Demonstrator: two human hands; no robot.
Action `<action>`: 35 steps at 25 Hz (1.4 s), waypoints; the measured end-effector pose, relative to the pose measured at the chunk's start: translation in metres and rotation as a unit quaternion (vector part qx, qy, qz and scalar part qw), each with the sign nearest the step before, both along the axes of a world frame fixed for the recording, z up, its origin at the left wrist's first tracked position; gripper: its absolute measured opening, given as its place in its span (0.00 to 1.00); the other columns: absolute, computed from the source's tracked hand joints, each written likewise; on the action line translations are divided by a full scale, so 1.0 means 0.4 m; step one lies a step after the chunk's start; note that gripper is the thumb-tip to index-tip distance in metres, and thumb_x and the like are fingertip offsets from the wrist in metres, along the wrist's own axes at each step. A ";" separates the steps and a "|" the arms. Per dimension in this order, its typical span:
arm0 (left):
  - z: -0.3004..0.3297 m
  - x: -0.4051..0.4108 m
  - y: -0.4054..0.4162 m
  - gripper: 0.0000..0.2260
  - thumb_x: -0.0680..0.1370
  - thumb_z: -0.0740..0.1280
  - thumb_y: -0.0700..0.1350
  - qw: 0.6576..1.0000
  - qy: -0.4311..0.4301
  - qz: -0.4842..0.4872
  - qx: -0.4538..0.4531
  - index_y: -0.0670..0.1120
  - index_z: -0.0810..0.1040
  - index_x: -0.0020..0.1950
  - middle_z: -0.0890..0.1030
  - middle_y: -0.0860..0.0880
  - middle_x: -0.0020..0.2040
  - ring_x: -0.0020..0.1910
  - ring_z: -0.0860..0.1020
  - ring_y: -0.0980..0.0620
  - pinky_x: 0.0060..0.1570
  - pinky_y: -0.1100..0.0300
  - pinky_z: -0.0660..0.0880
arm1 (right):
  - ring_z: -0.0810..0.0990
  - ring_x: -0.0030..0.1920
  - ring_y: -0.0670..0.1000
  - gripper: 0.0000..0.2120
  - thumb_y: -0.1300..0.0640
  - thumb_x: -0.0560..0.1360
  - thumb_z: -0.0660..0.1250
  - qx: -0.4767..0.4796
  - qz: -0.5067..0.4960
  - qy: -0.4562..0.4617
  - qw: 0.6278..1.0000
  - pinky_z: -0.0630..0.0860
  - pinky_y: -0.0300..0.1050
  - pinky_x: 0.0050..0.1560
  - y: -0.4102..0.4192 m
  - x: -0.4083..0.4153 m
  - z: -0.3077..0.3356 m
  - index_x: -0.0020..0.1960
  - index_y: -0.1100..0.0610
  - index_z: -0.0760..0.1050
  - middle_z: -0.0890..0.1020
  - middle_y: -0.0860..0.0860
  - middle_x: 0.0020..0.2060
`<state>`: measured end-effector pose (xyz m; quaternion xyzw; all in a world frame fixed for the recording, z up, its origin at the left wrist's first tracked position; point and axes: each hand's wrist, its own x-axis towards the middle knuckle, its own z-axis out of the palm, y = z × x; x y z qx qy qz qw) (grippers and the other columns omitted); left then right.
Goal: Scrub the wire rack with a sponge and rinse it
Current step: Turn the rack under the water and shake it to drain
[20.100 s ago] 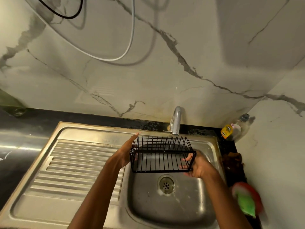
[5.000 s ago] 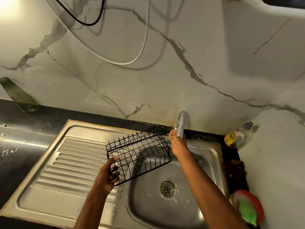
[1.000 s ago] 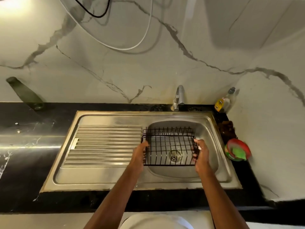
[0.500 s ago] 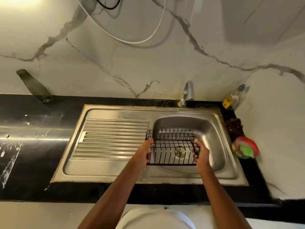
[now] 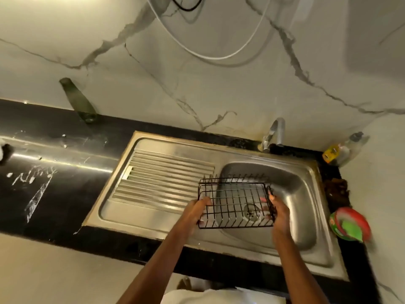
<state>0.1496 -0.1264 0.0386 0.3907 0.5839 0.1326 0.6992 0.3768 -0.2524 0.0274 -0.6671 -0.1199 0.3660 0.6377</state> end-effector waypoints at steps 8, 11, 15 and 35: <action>-0.020 -0.152 0.045 0.08 0.79 0.71 0.47 0.981 0.055 0.183 0.041 0.43 0.84 0.49 0.80 0.52 0.46 0.45 0.76 0.55 0.53 0.51 0.76 | 0.81 0.57 0.41 0.24 0.47 0.69 0.68 -0.002 0.310 -0.026 0.950 0.70 0.42 0.63 0.397 -0.041 0.019 0.61 0.57 0.81 0.85 0.47 0.55; -0.045 -0.178 0.041 0.11 0.76 0.75 0.47 0.959 0.084 0.268 0.032 0.39 0.84 0.51 0.83 0.49 0.49 0.52 0.80 0.48 0.54 0.47 0.80 | 0.79 0.54 0.34 0.14 0.55 0.74 0.66 -0.014 0.411 -0.035 0.911 0.66 0.37 0.57 0.546 -0.096 0.025 0.58 0.53 0.81 0.84 0.42 0.53; -0.065 -0.170 0.046 0.18 0.75 0.76 0.49 0.942 0.099 0.319 0.032 0.35 0.82 0.54 0.82 0.44 0.51 0.51 0.81 0.46 0.52 0.45 0.83 | 0.77 0.64 0.46 0.21 0.48 0.70 0.67 -0.031 0.480 -0.057 0.875 0.66 0.48 0.68 0.672 -0.125 -0.015 0.60 0.53 0.82 0.83 0.48 0.59; -0.083 -0.082 0.035 0.15 0.76 0.75 0.52 0.920 0.122 0.374 0.013 0.41 0.79 0.47 0.83 0.40 0.48 0.47 0.83 0.45 0.53 0.40 0.83 | 0.83 0.55 0.55 0.14 0.57 0.76 0.65 -0.063 0.541 -0.082 0.835 0.74 0.53 0.63 0.832 -0.154 -0.081 0.57 0.59 0.83 0.87 0.54 0.50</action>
